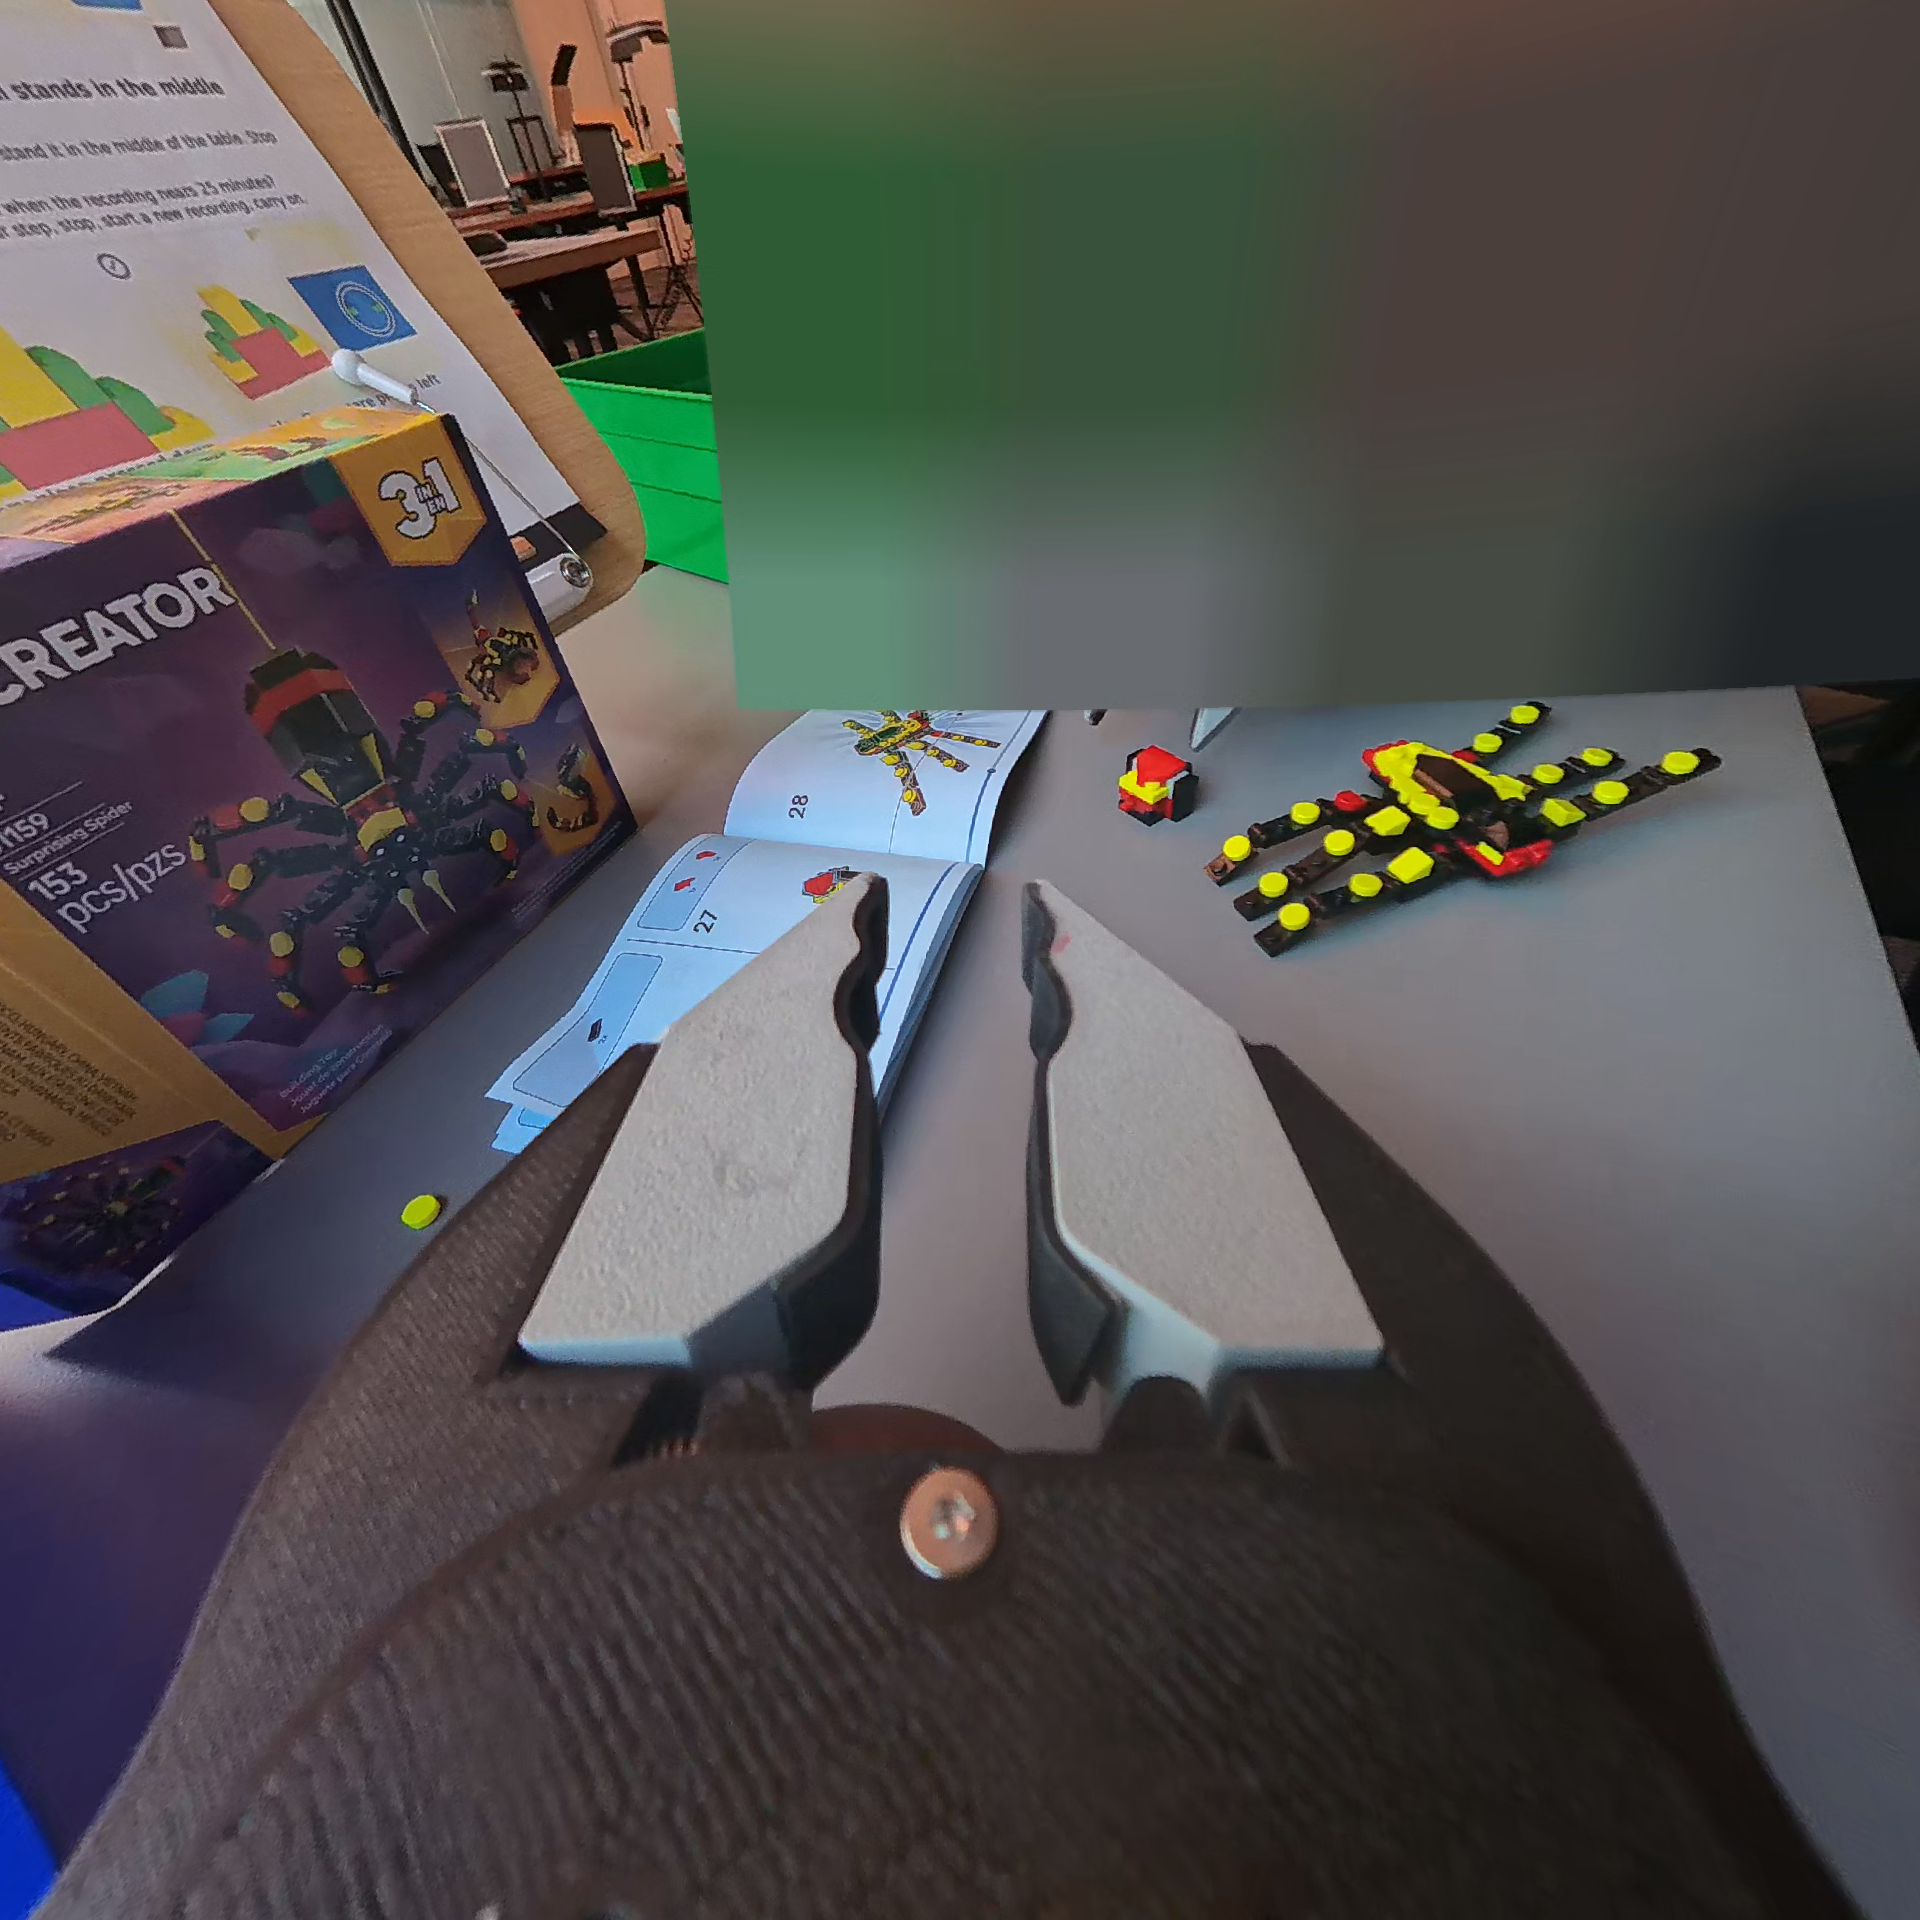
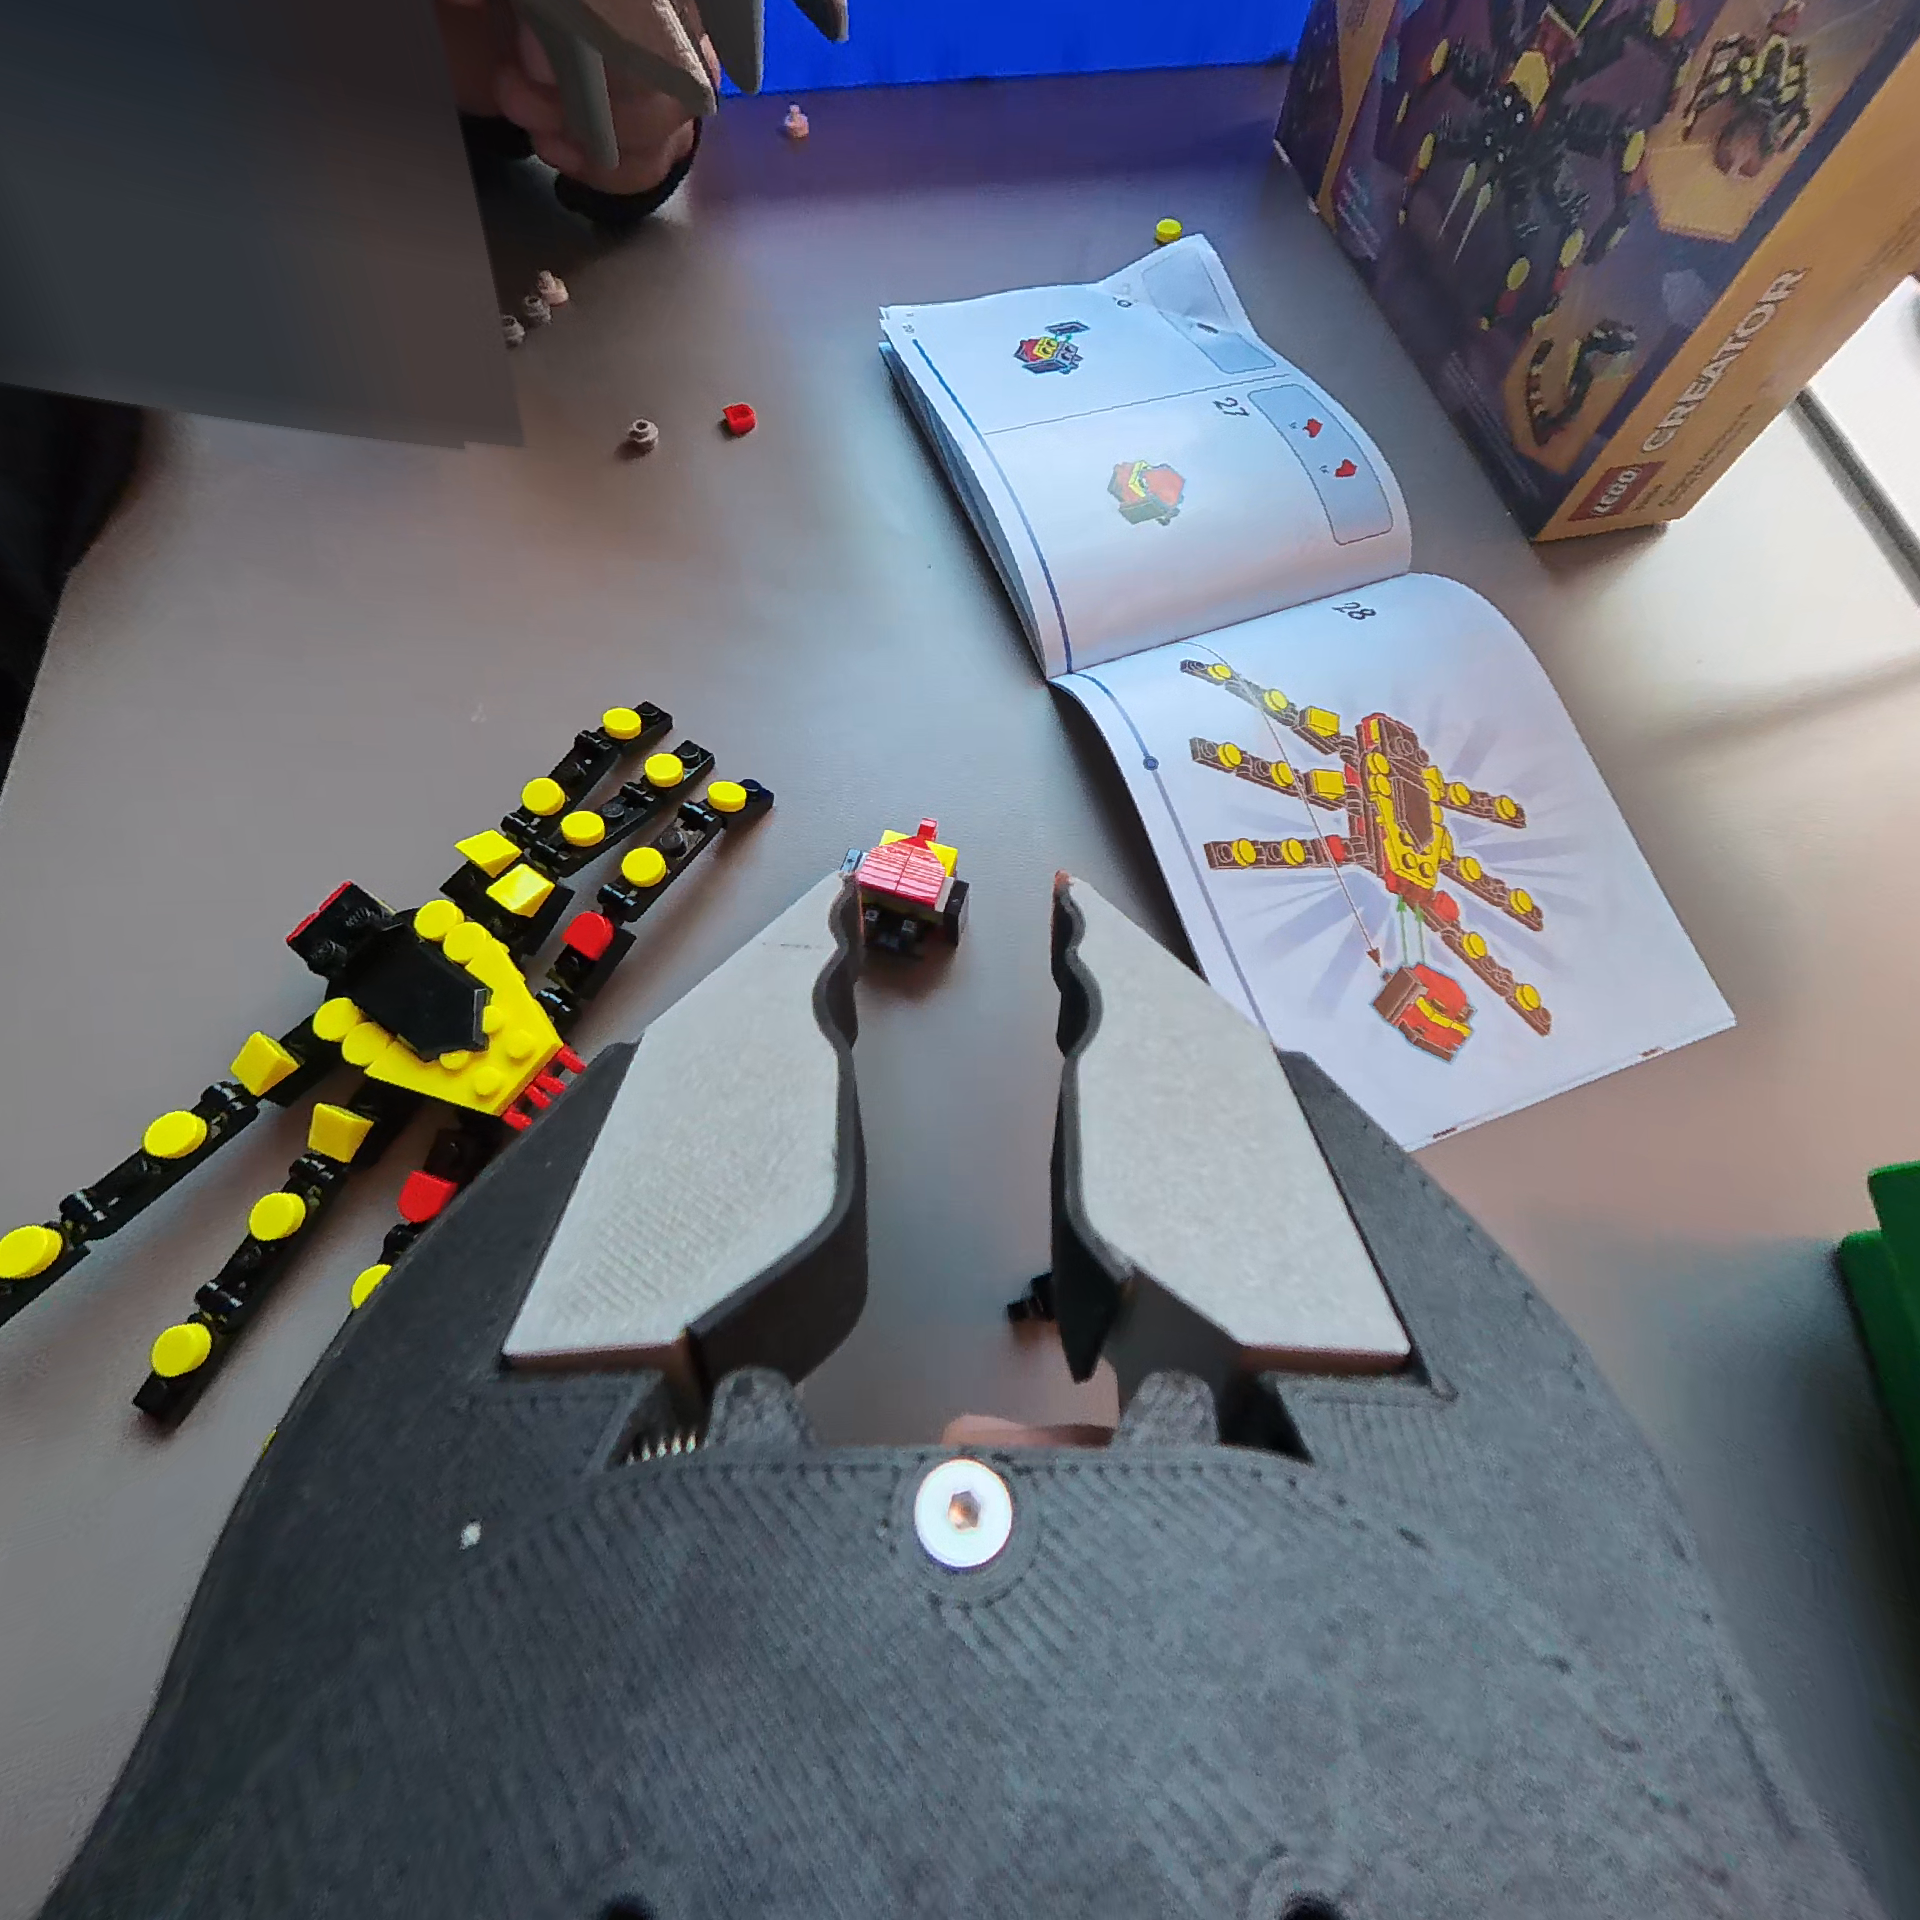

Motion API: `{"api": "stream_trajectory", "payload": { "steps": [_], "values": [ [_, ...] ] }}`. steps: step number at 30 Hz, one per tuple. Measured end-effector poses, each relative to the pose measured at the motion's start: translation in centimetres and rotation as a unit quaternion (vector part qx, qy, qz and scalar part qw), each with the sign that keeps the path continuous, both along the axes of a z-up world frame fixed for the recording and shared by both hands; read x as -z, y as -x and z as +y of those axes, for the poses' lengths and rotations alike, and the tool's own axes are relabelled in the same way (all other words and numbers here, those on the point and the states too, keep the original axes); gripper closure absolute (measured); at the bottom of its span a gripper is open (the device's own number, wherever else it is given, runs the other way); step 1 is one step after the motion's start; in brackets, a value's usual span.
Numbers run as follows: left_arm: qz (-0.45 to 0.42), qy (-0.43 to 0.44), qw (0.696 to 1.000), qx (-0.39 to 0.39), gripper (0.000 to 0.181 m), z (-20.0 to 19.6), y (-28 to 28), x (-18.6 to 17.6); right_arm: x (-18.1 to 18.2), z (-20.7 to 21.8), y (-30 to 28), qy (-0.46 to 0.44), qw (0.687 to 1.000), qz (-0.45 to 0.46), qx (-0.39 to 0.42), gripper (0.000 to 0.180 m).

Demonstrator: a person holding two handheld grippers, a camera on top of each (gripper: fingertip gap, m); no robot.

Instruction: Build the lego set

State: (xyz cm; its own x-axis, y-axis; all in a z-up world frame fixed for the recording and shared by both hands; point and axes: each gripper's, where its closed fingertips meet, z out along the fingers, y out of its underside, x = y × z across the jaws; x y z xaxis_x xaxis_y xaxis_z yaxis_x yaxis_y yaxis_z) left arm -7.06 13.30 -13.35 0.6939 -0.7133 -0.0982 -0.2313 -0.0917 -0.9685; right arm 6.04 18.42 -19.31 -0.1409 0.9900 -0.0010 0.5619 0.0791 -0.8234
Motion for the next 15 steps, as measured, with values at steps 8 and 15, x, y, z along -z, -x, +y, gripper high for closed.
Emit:
{"api": "stream_trajectory", "payload": {
  "steps": [8, 15],
  "values": [
    [0.009, -0.003, 1.0, 0.0, 0.159, -0.1, -0.1, 0.1, 0.1, 0.0, -0.2, 0.02, 1.0, -0.001, -0.003, 0.14],
    [0.084, -0.039, 0.996, 0.016, 0.159, -1.1, -1.5, 1.0, 0.8, 0.1, 0.6, 0.024, 0.999, -0.023, 0.018, 0.133]
  ]
}}
